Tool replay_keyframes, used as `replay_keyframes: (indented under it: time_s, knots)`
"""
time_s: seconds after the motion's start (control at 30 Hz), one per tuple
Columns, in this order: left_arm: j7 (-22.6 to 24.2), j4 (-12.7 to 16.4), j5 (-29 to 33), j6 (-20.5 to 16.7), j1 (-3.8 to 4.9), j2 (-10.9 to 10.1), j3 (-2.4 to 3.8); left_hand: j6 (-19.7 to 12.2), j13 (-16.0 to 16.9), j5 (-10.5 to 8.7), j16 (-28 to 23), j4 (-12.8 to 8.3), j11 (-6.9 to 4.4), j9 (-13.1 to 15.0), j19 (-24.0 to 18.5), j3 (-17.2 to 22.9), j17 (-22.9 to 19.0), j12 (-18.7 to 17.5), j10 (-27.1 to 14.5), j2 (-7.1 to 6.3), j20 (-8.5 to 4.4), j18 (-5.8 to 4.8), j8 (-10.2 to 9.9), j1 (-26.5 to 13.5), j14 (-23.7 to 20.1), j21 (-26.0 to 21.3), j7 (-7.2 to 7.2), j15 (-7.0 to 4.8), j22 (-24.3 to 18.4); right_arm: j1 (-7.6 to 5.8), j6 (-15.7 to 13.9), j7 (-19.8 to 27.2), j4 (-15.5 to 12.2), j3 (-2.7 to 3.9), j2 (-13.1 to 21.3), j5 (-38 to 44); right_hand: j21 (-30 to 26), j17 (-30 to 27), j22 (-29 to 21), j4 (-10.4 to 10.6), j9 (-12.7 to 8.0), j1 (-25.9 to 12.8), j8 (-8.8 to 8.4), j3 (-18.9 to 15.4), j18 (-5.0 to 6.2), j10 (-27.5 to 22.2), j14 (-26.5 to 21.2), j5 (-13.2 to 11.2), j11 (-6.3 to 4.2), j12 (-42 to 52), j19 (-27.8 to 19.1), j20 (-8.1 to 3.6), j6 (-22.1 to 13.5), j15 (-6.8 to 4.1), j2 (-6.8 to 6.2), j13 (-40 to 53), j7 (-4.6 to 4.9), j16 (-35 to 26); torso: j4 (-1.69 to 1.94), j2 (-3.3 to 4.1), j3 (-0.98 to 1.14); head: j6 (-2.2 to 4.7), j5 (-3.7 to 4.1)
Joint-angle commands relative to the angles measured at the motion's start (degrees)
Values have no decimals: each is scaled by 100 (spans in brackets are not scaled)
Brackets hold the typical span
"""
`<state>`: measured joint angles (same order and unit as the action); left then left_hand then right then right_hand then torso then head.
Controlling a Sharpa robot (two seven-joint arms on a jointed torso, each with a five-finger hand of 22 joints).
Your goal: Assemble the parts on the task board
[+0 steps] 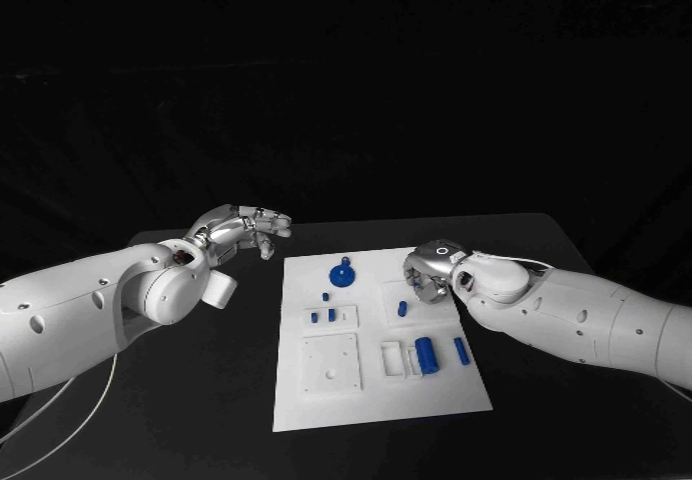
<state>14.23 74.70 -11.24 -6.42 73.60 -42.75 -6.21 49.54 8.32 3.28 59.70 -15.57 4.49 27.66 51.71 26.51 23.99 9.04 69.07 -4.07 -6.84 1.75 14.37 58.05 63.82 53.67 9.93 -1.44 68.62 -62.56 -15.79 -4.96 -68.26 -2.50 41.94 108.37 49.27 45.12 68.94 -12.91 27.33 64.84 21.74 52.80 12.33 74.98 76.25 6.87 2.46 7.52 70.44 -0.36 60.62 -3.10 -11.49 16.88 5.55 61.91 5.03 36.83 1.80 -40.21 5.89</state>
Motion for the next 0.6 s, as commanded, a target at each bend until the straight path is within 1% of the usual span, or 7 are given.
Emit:
replay_keyframes:
  time_s: [0.03, 0.1, 0.13, 0.2, 0.27, 0.43, 0.6]
  knots:
    - [46, 1, -23, 65, 3, 30, 3, -28, 6, -4, -21, 3, 45, -9, 5, -21, 6, -10, -6, 23, -14, 462, -24, -25, 4, -39, 1, 3, -6, -84, -170, 140, -20, 26, 15, -107, 25, 9, 10, 15, 18, 51, 30, 59, 267, 175, -98, -47, -63, 16, 126, -134, 32, -149, -22, 93, -5, 37, 5, 4, -6, 2, -2]
    - [42, -4, -22, 63, 3, 28, 3, -30, 6, -3, -22, 8, 45, -9, 6, -23, 7, -10, -6, 23, -14, 461, -23, -30, 5, -40, 2, 3, -6, -117, -187, 168, -38, 39, 36, -128, 27, 10, 12, 25, 25, 52, 30, 71, 267, 176, -98, -60, -64, 14, 128, -135, 33, -149, -31, 102, -6, 42, 8, 7, -3, 6, 3]
    - [36, -9, -22, 69, 3, 27, 3, -30, 6, -3, -22, 10, 45, -9, 6, -24, 8, -10, -7, 24, -14, 461, -23, -32, 5, -41, 2, 3, -6, -125, -203, 198, -45, 48, 48, -176, 28, 10, 12, 27, 26, 53, 30, 75, 267, 177, -99, -62, -64, 13, 129, -136, 33, -149, -31, 105, -6, 43, 3, 6, 0, 11, 2]
    - [19, -12, -22, 93, 3, 22, 3, -31, 6, -3, -23, 11, 45, -10, 6, -24, 8, -10, -7, 24, -14, 461, -23, -33, 5, -41, 2, 3, -6, -131, -218, 210, -61, 92, 56, -188, 29, 10, 13, 31, 28, 53, 29, 78, 267, 178, -99, -63, -64, 13, 131, -137, 33, -150, -34, 108, -6, 44, -6, 4, 0, 25, -27]
    - [17, -19, -22, 92, 3, 23, 3, -30, 7, -3, -24, 12, 45, -9, 7, -24, 9, -10, -7, 25, -14, 462, -22, -34, 5, -42, 1, 3, -6, -134, -225, 230, -80, 137, 78, -252, 32, 9, 15, 39, 34, 51, 29, 86, 267, 179, -100, -52, -65, 11, 133, -138, 34, -150, -38, 116, -6, 47, -13, 3, 1, 19, -25]
    - [12, -25, -22, 92, 3, 16, 3, -28, 7, -4, -26, 15, 45, -9, 6, -27, 10, -9, -7, 23, -14, 461, -19, -39, 5, -44, -1, 3, -6, -148, -226, 271, -128, 183, 110, -390, 36, 9, 19, 51, 44, 47, 29, 97, 267, 181, -101, -27, -66, 7, 135, -141, 35, -150, -46, 130, -7, 52, -8, 4, 5, 11, -52]
    - [17, -33, -21, 83, 3, 7, 3, -29, 7, -4, -27, 16, 45, -9, 6, -29, 11, -9, -7, 20, -14, 461, -18, -42, 4, -45, -1, 3, -6, -150, -314, 347, -394, 240, 167, -722, 39, 8, 22, 61, 52, 41, 27, 102, 267, 182, -103, -3, -66, 4, 136, -143, 33, -151, -48, 142, -7, 55, -15, 3, 4, 15, -75]
